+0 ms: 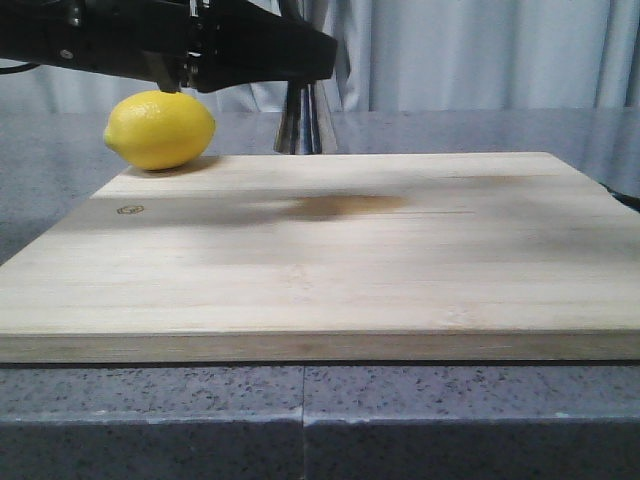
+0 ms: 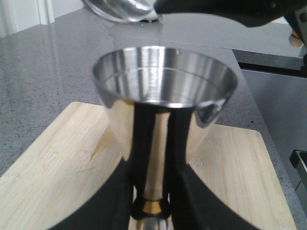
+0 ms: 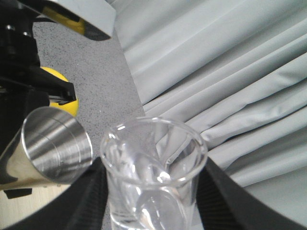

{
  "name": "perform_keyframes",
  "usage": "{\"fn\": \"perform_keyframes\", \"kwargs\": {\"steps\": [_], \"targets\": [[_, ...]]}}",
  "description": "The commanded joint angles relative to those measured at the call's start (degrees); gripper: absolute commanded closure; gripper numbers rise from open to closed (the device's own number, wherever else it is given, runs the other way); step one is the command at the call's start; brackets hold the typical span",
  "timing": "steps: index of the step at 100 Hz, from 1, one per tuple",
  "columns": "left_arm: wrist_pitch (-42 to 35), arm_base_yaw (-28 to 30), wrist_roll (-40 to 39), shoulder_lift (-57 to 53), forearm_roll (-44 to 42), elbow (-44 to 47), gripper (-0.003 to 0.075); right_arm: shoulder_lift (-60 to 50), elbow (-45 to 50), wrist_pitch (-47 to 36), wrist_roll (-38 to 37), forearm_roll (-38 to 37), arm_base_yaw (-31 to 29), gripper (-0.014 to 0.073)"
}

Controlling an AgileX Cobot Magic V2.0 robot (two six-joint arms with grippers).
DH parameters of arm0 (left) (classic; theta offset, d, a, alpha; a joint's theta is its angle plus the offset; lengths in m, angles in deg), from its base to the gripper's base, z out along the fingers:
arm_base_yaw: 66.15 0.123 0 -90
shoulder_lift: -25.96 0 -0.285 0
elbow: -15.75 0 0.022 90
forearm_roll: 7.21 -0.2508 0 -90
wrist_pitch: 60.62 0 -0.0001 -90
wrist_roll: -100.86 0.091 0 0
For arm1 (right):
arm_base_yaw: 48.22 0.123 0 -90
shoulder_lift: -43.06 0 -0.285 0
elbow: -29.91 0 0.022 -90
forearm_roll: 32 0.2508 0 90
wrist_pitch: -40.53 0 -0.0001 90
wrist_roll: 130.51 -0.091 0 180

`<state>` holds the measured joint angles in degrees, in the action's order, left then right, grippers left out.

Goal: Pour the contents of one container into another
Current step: 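Tilt the beaker with the right gripper, pouring liquid into the jigger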

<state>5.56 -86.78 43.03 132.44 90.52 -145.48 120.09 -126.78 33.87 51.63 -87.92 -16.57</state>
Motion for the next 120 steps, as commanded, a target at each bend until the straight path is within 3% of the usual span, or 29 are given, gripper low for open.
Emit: {"fn": "perform_keyframes", "kwargs": {"steps": [1, 120], "targets": [[6.06, -0.32, -0.49, -3.03, 3.90, -1.57, 0.0647, -1.90, -2.15, -1.90, 0.33, -0.84, 0.08, 0.0369], [6.06, -0.32, -0.49, -3.03, 3.90, -1.57, 0.0647, -1.90, -2.15, -1.22, 0.33, -6.70, 0.08, 0.0369]]}}
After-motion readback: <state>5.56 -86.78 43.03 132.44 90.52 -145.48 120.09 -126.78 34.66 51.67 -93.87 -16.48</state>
